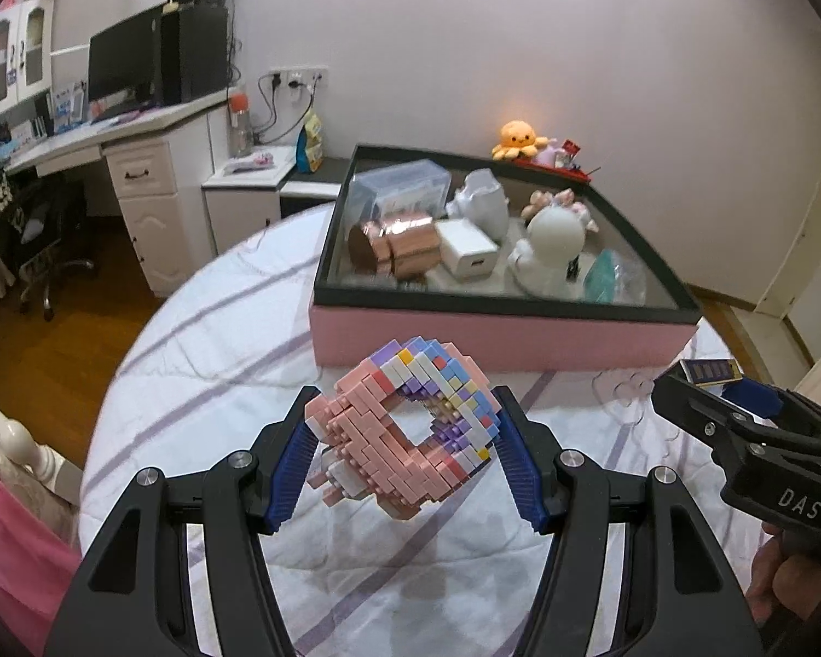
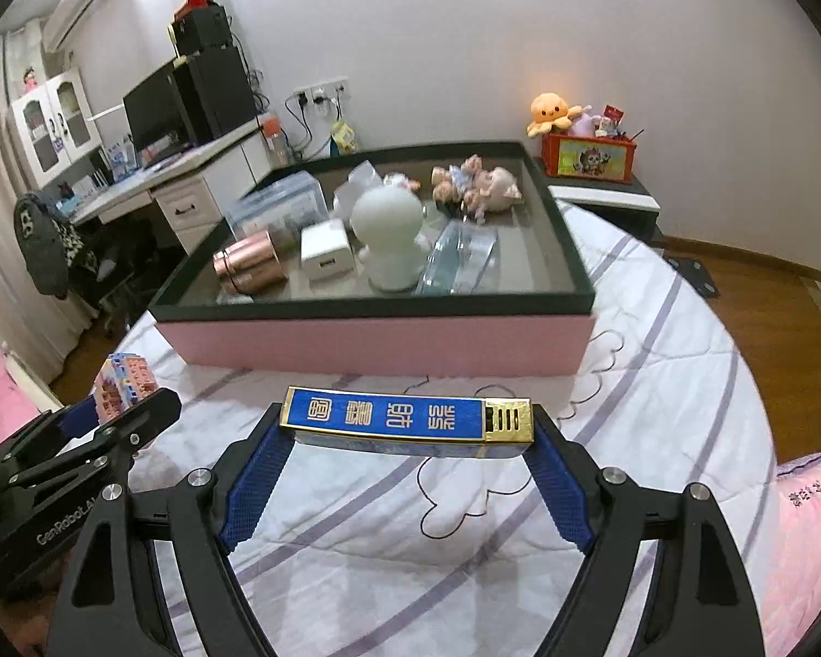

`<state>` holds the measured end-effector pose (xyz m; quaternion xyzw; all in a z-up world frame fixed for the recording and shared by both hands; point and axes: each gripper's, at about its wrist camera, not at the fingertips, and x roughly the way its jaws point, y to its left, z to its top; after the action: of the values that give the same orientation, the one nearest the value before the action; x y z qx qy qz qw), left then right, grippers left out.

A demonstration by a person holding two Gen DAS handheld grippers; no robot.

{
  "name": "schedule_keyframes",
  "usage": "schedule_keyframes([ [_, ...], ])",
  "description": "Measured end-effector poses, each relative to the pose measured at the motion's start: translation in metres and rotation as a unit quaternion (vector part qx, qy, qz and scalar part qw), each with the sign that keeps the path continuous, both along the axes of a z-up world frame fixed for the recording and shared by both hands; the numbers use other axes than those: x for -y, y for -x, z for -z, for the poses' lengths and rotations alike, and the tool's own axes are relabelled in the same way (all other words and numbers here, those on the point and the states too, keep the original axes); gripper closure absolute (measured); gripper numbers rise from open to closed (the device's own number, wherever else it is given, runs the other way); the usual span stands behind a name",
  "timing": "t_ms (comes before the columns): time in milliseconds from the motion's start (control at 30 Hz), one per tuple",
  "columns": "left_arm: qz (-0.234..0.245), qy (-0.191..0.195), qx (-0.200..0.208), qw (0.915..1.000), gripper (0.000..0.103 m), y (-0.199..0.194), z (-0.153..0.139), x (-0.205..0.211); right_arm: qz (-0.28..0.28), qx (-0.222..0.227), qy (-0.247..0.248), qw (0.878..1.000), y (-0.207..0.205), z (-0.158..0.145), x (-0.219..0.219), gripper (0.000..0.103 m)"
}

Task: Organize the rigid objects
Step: 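Lower the donut and blue-gold bar into the pink box and open both tools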

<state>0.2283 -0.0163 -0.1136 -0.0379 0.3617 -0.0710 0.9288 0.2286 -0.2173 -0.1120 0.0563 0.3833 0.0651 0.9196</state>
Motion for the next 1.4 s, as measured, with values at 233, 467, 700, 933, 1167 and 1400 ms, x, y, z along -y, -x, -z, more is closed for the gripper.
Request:
schedule_keyframes([
  [233, 0.004, -0.004, 0.026, 0.9997, 0.04, -0.01, -0.027, 0.005, -0.002, 0.021, -0.009, 1.0, -0.007, -0.017, 0.006, 0.019],
  [467, 0.013, -0.008, 0.054, 0.9984, 0.04, -0.042, -0.053, 0.016, -0.003, 0.056, -0.002, 0.998, -0.033, -0.044, 0.013, 0.019],
  [700, 0.022, -0.009, 0.055, 0.9982, 0.04, -0.096, -0.058, 0.03, -0.006, 0.063, 0.01, 0.998, -0.082, -0.054, 0.022, 0.019],
  [933, 0.029, -0.012, 0.04, 0.9987, 0.04, -0.131, -0.042, 0.043, -0.011, 0.037, 0.009, 0.999, -0.115, -0.035, 0.023, 0.019],
  [1167, 0.025, -0.026, 0.017, 0.9992, 0.033, -0.148, -0.026, 0.048, -0.02, 0.017, 0.008, 1.0, -0.133, -0.018, 0.021, 0.017],
  [1400, -0.009, -0.03, 0.036, 0.9989, 0.0, -0.135, -0.032, 0.031, -0.011, 0.004, -0.003, 1.0, -0.133, -0.01, 0.025, 0.0],
])
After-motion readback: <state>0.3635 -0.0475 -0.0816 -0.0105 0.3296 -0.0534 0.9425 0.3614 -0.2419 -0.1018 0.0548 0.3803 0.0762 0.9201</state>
